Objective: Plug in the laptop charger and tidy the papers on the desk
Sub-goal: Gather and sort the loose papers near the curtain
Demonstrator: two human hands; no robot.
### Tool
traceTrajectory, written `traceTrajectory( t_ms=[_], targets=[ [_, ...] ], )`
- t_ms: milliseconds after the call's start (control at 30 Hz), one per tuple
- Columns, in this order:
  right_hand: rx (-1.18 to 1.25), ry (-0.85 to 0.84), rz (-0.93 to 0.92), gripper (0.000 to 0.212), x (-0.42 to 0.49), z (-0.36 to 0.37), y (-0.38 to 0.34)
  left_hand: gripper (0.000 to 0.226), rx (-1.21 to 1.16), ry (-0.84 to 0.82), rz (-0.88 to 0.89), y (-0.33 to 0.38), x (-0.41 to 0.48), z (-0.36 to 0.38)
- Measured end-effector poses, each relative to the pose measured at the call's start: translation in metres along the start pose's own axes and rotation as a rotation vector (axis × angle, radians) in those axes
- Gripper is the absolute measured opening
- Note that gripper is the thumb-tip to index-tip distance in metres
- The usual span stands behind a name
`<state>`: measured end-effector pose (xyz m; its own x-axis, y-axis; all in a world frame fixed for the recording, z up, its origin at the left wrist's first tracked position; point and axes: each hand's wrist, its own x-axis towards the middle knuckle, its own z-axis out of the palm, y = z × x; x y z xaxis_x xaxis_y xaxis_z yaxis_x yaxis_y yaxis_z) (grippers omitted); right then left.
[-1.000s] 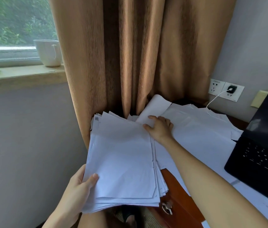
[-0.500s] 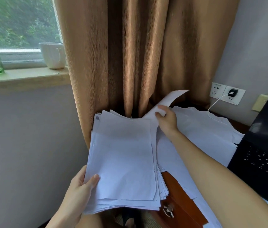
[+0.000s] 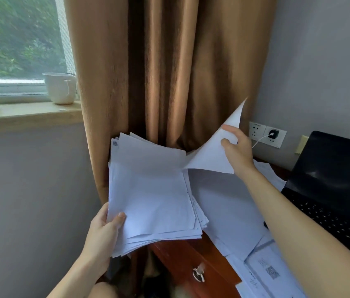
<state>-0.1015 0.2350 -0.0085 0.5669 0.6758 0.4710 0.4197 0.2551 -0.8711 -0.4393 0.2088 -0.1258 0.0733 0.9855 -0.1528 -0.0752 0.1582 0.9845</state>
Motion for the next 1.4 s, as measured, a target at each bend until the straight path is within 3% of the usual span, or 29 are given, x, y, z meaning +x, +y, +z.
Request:
traceTrajectory(
  t_ms=[167,300,400,533,667,833,933,1033,1133,1200,1267,1400],
  targets=[
    [-0.107,-0.139,-0.115,0.039,-0.019,-0.026,-0.023,0.032,-0.064,-0.02,0.032,0.011,0.0,0.026],
    [-0.168,-0.329,-0.083,0.029,-0.034,-0.031,-0.028,0.033,-0.053,-0.086,0.061,0.021,-0.003,0.053],
    [-0.142,-0.378,-0.044,0.029,-0.045,-0.028,-0.031,0.031,-0.017,-0.119,0.138,0.035,-0.006,0.068],
    [-0.133,-0.49,-0.006,0.039,-0.059,-0.02,-0.036,0.033,-0.001,-0.143,0.217,0.051,-0.013,0.072],
    [0.028,-0.603,0.088,0.057,-0.083,-0.006,-0.038,0.035,0.009,-0.154,0.182,0.037,-0.011,0.075],
    [-0.148,-0.718,0.181,0.063,-0.109,0.005,-0.009,0.033,-0.001,-0.193,0.058,0.003,-0.01,0.081],
    [-0.217,-0.633,0.099,0.056,-0.123,-0.004,0.013,0.031,0.016,-0.194,0.009,-0.015,-0.007,0.08],
    [-0.459,-0.362,-0.051,0.046,-0.118,-0.022,0.038,0.033,0.049,-0.192,-0.026,-0.026,-0.004,0.076],
    [-0.794,-0.334,0.099,0.048,-0.116,-0.039,0.062,0.033,0.058,-0.201,-0.044,-0.032,-0.004,0.074],
    [-0.706,-0.359,0.211,0.05,-0.123,-0.042,0.07,0.031,0.051,-0.205,-0.056,-0.036,-0.005,0.074],
    [-0.541,-0.319,0.177,0.05,-0.131,-0.039,0.075,0.027,0.034,-0.209,-0.055,-0.038,-0.004,0.073],
    [-0.323,-0.286,0.153,0.074,-0.137,-0.038,0.079,0.032,0.019,-0.267,-0.032,-0.035,-0.006,0.07]
  ],
)
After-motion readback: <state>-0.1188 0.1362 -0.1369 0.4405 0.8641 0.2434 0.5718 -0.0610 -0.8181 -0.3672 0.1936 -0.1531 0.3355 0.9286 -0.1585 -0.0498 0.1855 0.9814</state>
